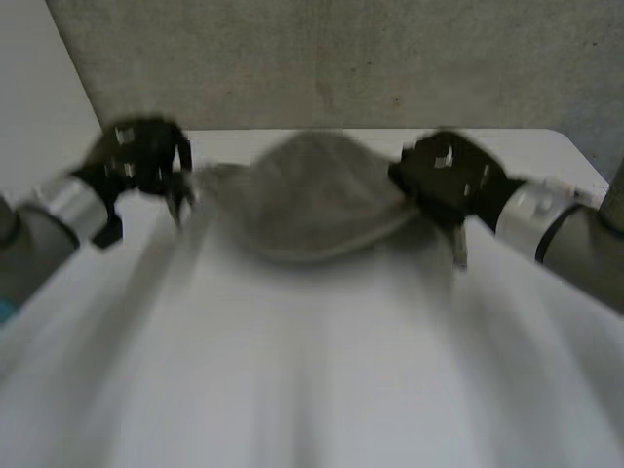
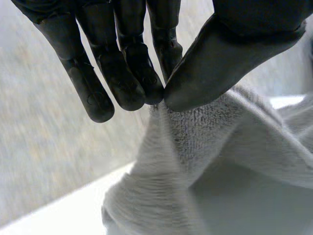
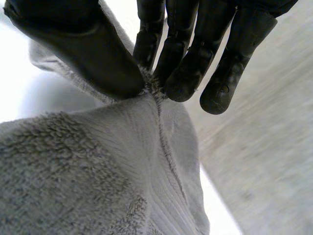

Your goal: Fold the towel.

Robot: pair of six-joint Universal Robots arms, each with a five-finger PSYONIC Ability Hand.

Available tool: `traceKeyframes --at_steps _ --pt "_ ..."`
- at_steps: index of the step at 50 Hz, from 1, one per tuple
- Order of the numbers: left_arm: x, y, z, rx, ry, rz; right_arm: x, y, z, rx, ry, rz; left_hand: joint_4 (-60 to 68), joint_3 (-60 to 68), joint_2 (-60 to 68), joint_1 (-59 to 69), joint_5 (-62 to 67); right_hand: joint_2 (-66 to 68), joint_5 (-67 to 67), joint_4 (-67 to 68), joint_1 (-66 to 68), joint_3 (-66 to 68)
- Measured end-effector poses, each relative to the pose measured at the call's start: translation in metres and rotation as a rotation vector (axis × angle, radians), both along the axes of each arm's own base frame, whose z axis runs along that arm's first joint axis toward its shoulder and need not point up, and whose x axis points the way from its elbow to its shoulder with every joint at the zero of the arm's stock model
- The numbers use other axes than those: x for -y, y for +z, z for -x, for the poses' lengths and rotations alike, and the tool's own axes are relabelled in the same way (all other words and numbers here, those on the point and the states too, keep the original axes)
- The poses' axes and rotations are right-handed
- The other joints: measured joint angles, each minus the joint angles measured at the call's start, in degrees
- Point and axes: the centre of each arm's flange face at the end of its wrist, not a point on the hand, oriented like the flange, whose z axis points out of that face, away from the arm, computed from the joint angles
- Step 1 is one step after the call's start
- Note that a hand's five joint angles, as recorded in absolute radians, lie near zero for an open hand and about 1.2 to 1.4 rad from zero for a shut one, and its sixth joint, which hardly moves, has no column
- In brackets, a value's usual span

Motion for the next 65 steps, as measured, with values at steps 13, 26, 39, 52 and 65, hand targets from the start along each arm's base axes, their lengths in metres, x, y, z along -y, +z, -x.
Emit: traceKeyframes --at_steps 13,26,39,52,65 --pt "-0.021 -0.1 -0.014 0.295 -0.026 -0.039 -0.018 -0.054 0.01 -0.087 -0.026 -0.109 0.0 0.0 0.0 0.0 0.0 0.3 0.0 0.0 0.0 0.0" --pt "-0.02 -0.123 -0.015 0.351 -0.007 -0.077 -0.007 -0.053 0.022 -0.064 -0.113 -0.136 -14.2 -12.4 -12.2 -11.7 -12.6 0.3 0.0 0.0 0.0 0.0" --pt "-0.019 -0.126 -0.024 0.368 0.065 -0.101 -0.009 -0.06 0.023 -0.074 -0.113 -0.158 -24.2 -22.4 -22.5 -22.2 -23.5 0.3 0.0 0.0 0.0 0.0" --pt "-0.017 -0.109 -0.029 0.374 0.105 -0.063 -0.001 -0.052 0.033 -0.073 -0.169 -0.136 -0.3 0.1 0.3 -1.1 -1.8 0.3 0.0 0.0 0.1 0.0" --pt "-0.031 -0.038 -0.034 0.339 0.138 0.098 -0.01 -0.019 0.043 -0.071 -0.215 -0.117 -0.2 0.2 0.4 -0.8 -1.8 0.3 0.0 0.0 0.1 0.0"
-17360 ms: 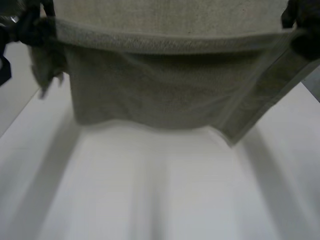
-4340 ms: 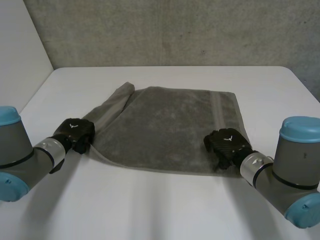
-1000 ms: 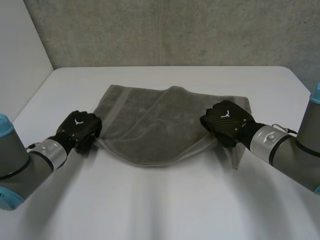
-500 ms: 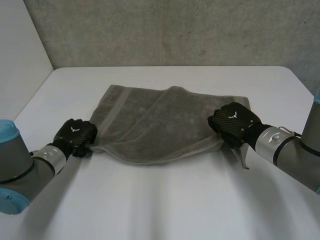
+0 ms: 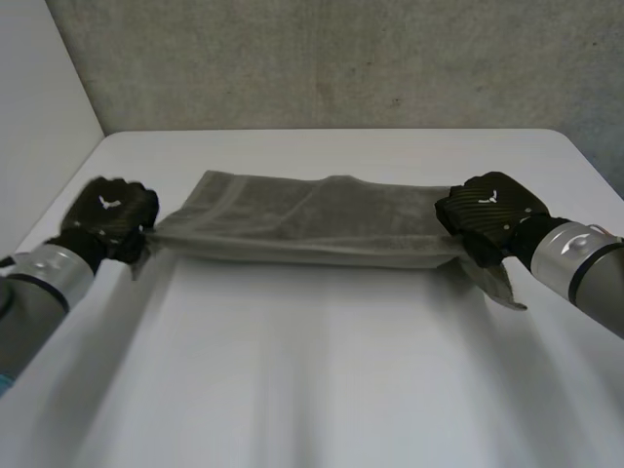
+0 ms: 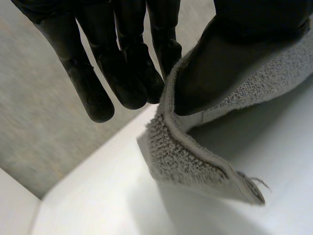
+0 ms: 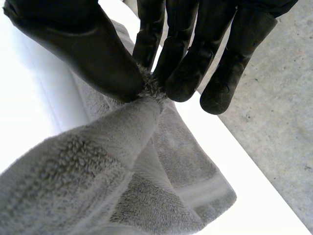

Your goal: Fold the towel.

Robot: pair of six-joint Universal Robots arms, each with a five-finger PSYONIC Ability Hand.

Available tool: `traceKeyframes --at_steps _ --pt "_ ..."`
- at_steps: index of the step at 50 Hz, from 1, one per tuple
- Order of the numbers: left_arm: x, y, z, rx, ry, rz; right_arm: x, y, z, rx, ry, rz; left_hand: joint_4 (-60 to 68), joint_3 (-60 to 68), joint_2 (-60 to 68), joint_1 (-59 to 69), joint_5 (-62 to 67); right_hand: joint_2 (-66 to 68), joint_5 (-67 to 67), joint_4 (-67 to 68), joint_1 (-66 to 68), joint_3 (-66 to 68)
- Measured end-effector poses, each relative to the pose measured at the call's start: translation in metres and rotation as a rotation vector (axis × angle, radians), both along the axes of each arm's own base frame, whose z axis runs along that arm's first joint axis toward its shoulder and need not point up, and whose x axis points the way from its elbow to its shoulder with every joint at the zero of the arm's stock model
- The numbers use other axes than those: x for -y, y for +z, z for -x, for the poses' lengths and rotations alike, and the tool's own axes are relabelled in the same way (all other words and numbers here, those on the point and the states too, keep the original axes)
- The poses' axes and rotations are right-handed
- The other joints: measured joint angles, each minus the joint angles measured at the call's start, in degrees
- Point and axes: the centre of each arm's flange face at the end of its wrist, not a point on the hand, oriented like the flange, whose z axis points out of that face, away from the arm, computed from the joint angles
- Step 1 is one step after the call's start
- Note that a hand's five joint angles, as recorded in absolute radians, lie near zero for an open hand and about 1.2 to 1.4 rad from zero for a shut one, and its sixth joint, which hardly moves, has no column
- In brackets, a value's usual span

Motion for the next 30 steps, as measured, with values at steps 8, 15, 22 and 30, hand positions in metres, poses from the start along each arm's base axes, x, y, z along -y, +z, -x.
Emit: traceKeyframes --at_steps 8,15,22,30 --pt "-0.03 0.046 -0.013 -0.012 -0.016 0.063 -0.022 0.029 0.007 -0.009 0.003 -0.053 0.2 0.2 0.4 0.0 0.5 0.0 0.0 0.0 0.0 0.0" --pt "-0.057 0.063 -0.016 -0.034 -0.061 0.048 -0.041 0.061 0.013 -0.004 0.003 -0.064 0.2 0.2 0.4 0.8 0.5 0.0 0.0 0.0 0.0 0.0" --pt "-0.055 0.062 -0.016 -0.075 -0.082 0.002 -0.041 0.077 0.015 0.008 0.023 -0.054 0.2 0.2 0.4 0.8 0.5 0.0 0.0 0.0 0.0 0.0" --pt "-0.015 0.041 -0.014 -0.087 -0.077 -0.073 -0.008 0.059 0.007 -0.008 0.029 -0.089 0.2 0.3 0.4 0.8 0.5 0.0 0.0 0.0 0.0 0.0"
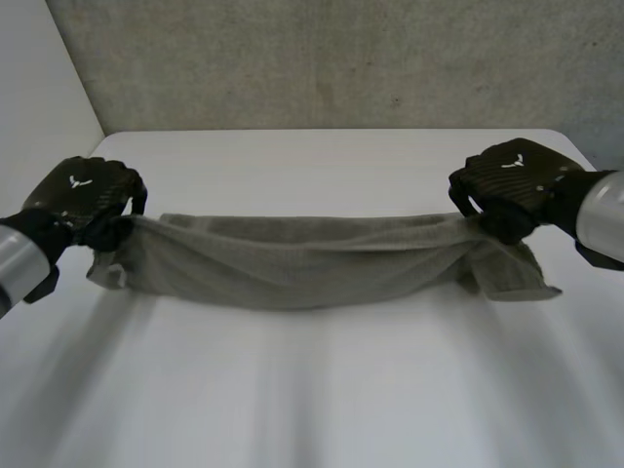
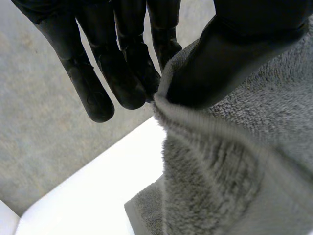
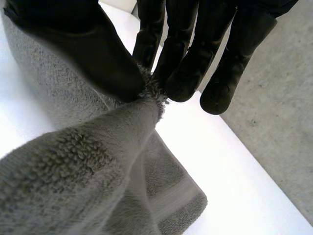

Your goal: Fold the towel.

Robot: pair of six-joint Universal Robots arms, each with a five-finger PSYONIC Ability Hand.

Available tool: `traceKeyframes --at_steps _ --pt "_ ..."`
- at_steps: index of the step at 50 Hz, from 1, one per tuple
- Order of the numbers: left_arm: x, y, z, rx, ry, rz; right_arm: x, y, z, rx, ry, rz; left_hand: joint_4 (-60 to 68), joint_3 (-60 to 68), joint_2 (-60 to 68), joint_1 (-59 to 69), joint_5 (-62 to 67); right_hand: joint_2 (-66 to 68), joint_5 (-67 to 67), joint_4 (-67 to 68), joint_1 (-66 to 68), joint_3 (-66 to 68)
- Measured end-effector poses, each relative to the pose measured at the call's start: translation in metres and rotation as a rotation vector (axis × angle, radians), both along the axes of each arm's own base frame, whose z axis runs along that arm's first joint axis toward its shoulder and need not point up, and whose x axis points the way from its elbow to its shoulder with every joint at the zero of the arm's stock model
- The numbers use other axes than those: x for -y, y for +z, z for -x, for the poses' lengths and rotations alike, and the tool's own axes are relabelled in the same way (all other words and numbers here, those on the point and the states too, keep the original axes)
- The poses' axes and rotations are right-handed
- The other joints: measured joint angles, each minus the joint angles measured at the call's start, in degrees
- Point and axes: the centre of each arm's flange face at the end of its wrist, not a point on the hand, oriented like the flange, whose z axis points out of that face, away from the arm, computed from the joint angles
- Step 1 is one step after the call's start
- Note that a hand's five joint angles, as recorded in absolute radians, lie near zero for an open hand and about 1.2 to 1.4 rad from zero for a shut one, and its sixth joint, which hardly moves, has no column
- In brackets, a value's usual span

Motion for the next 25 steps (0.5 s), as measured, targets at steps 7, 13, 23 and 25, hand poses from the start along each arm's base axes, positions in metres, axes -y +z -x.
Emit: traceKeyframes --at_steps 7,13,23,25 --pt "0.051 -0.024 0.009 0.008 0.027 -0.065 0.046 -0.023 -0.02 -0.027 0.006 0.006 0.0 0.0 0.0 0.0 0.0 0.0 0.0 0.0 0.0 0.0" --pt "0.083 -0.041 0.027 0.011 0.017 -0.089 0.077 -0.044 -0.039 -0.043 0.008 0.024 0.0 0.0 0.0 0.0 0.0 0.0 0.0 0.0 0.0 0.0" --pt "0.124 -0.066 0.063 -0.01 -0.033 -0.074 0.119 -0.098 -0.06 -0.05 -0.008 0.055 0.0 0.0 0.0 0.0 0.0 0.0 0.0 0.0 0.0 0.0" --pt "0.129 -0.071 0.065 -0.01 -0.029 -0.07 0.125 -0.106 -0.061 -0.052 -0.022 0.072 0.0 0.0 0.0 0.0 0.0 0.0 0.0 0.0 0.0 0.0"
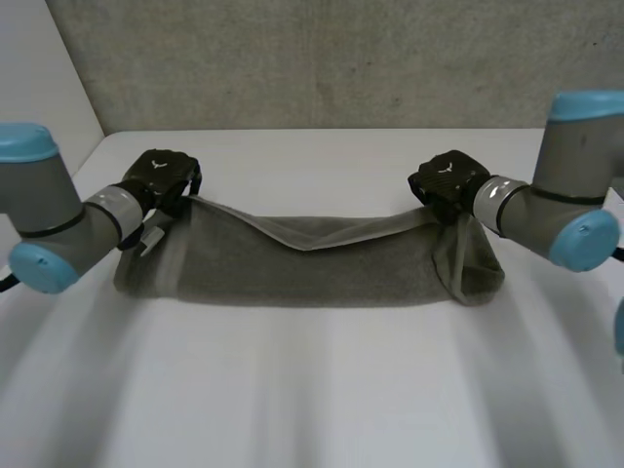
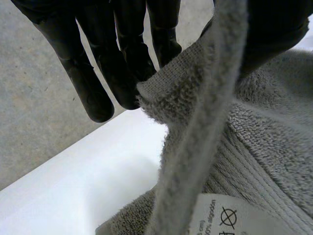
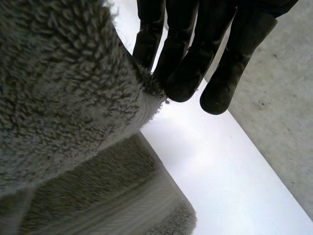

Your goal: Fold the towel.

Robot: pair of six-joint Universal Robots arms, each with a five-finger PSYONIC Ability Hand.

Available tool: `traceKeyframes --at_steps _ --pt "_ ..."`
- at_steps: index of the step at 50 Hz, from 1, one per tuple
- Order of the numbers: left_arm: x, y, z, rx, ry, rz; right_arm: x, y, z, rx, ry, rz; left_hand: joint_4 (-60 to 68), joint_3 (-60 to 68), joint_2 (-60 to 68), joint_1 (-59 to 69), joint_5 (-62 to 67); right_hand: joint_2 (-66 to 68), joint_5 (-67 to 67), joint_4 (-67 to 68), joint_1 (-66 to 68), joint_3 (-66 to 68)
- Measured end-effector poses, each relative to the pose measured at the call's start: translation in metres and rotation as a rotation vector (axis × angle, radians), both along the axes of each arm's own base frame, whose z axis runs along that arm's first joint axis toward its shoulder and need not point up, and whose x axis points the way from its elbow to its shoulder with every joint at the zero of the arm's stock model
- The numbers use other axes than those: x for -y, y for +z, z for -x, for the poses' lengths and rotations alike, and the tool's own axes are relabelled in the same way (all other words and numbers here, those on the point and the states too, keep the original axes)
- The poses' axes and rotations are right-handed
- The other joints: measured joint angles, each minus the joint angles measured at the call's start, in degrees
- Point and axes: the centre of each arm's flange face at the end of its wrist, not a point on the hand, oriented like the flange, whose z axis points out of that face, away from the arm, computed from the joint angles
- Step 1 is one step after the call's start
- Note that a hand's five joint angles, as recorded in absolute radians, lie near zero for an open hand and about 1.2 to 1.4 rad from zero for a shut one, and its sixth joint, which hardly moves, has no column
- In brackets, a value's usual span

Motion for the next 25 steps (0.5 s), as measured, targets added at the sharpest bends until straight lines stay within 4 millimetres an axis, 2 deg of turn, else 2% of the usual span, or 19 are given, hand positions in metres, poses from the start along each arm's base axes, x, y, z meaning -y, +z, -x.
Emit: traceKeyframes --at_steps 2,10,22,23,24,25 --pt "0.008 -0.007 0.002 0.003 0.014 0.006 0.009 -0.01 -0.002 -0.001 -0.021 0.031 0.0 0.0 0.0 0.0 0.0 0.0 0.0 0.0 0.0 0.0" --pt "0.028 -0.026 0.001 0.011 0.062 0.018 0.027 -0.028 -0.009 0.007 -0.055 0.105 0.0 0.0 0.0 0.0 0.0 0.0 0.0 0.0 0.0 0.0" --pt "0.038 -0.042 -0.002 0.026 0.108 0.017 0.033 -0.044 -0.011 0.0 -0.064 0.101 -0.5 -0.5 -0.5 -0.3 -0.3 0.0 0.0 0.0 0.0 0.0" --pt "0.038 -0.043 -0.002 0.026 0.109 0.015 0.033 -0.045 -0.011 -0.001 -0.067 0.1 -5.0 -4.3 -5.0 -3.9 -3.2 -1.6 -2.2 -2.3 -2.1 -2.5" --pt "0.038 -0.044 -0.002 0.027 0.11 0.013 0.033 -0.047 -0.011 -0.002 -0.071 0.1 -15.6 -14.5 -14.6 -13.8 -12.8 -4.9 -6.9 -7.3 -6.1 -7.2" --pt "0.038 -0.044 -0.002 0.027 0.11 0.013 0.033 -0.047 -0.011 -0.002 -0.073 0.101 -19.0 -17.8 -17.9 -17.2 -16.2 -7.7 -9.9 -10.1 -9.0 -10.1"
